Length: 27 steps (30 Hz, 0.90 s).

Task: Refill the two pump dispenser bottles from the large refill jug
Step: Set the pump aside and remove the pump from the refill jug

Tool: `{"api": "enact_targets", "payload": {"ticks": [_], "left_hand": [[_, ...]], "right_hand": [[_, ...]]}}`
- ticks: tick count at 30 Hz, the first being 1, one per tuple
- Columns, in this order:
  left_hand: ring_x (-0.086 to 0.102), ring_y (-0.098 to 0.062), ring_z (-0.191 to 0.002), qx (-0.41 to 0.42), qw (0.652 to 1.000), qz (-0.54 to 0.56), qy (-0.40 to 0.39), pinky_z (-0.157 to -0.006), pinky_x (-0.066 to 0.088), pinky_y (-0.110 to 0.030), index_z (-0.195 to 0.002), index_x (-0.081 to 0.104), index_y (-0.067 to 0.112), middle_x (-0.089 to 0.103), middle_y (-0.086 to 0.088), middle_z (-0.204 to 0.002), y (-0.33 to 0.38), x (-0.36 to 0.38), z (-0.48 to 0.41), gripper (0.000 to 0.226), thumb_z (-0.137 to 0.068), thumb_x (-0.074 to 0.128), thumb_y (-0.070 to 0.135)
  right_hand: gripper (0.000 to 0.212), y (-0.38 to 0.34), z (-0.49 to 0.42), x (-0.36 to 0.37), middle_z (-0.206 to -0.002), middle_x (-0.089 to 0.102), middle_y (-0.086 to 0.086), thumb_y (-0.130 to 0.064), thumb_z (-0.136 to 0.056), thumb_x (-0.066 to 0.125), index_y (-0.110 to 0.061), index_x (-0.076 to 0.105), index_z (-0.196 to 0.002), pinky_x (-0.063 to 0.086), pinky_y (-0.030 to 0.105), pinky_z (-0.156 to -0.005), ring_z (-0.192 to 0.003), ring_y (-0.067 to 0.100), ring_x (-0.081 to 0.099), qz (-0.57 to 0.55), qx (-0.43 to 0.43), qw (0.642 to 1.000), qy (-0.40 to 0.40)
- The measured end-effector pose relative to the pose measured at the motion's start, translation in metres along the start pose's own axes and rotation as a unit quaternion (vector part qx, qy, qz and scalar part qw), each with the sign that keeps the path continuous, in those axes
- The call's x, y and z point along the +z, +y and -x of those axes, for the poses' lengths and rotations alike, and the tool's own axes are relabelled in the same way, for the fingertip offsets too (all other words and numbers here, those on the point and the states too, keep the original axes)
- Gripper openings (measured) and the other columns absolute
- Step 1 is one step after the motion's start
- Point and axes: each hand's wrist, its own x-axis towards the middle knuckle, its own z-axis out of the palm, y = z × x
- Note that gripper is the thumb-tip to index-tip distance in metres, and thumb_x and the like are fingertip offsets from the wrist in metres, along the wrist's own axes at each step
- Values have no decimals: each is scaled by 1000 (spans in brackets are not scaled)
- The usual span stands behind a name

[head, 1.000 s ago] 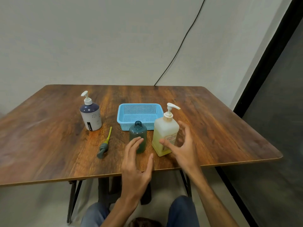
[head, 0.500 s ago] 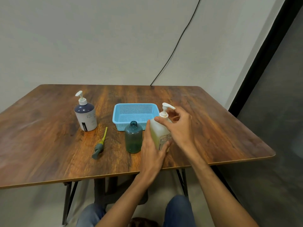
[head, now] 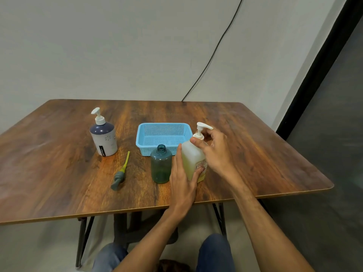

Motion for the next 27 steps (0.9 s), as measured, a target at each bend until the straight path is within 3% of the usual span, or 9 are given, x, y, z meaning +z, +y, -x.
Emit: {"api": "enact_targets", "payload": {"ticks": [5,9,13,17,20,24,27], "left_hand": [[29,-7,-150,-1,1000,2,5,-122,34,-38,-157,9,34,25,15,-159,-1,1,0,88,-95,71,36],[31,-10,-150,-6,1000,5,9,-120,37,-42,-158,11,32,28,11,-160,-2,2,1,88,-94,71,36],[34,-12,-149,-5,1000,2,3,-117,41,-46,-158,9,35,29,12,-159,-4,2,0,88,-95,71,37],[36,-12,-148,-12,1000,9,6,-116,42,-47,-158,11,35,31,12,-159,-6,3,-1,89,-93,73,36],[35,-8,-148,-13,1000,16,8,-117,41,-45,-160,15,31,31,15,-159,-8,4,-1,90,-92,74,36],[34,-6,-148,-9,1000,12,9,-118,40,-45,-161,16,30,31,15,-159,-10,3,-1,89,-92,73,40],[32,-7,-149,-7,1000,4,6,-118,40,-45,-161,12,34,30,13,-161,-9,3,-1,90,-93,71,42]], "right_hand": [[21,3,-2,-2,-99,70,6,-12,-83,79,-14,69,-101,51,24,-76,-85,9,63,-27,-2,1000,-8],[23,4,-5,-5,-95,70,-6,-6,-85,75,-25,69,-97,51,16,-71,-81,-2,65,-64,3,997,-43],[19,9,-10,-14,-98,73,-3,0,-88,70,-12,73,-103,51,16,-72,-83,-1,66,-116,31,989,-86],[42,14,-4,-17,-112,72,-1,-16,-81,82,-13,68,-121,54,24,-87,-103,12,67,-126,32,988,-79],[52,11,1,-11,-100,73,-14,-36,-64,92,-23,69,-109,52,14,-75,-92,1,67,-97,-15,995,-8],[30,9,-5,-4,-82,73,-13,-16,-66,90,-18,73,-91,50,19,-64,-73,0,64,-120,-16,992,33],[28,14,-10,-16,-91,77,-5,-4,-75,83,-21,76,-95,56,23,-70,-85,8,71,-158,20,987,-15]]}}
